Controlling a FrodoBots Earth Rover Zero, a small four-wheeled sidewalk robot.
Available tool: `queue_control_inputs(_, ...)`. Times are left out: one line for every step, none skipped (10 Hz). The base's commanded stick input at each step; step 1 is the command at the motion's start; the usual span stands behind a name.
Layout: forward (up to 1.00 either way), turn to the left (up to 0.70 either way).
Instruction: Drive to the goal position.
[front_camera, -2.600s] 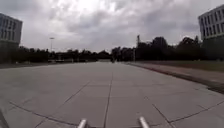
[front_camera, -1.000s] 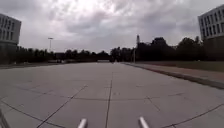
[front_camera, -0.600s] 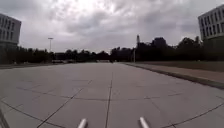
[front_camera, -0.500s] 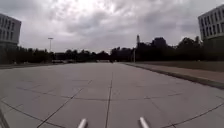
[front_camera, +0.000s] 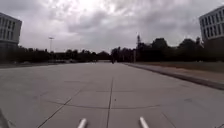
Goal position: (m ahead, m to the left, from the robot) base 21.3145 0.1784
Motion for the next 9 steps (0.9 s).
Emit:
queue_control_inputs(0.7, 0.0)
queue_control_inputs(0.7, 0.0)
queue_control_inputs(0.7, 0.0)
queue_control_inputs(0.7, 0.0)
queue_control_inputs(0.7, 0.0)
queue_control_inputs(0.7, 0.0)
queue_control_inputs(0.7, 0.0)
queue_control_inputs(0.7, 0.0)
queue_control_inputs(0.7, 0.0)
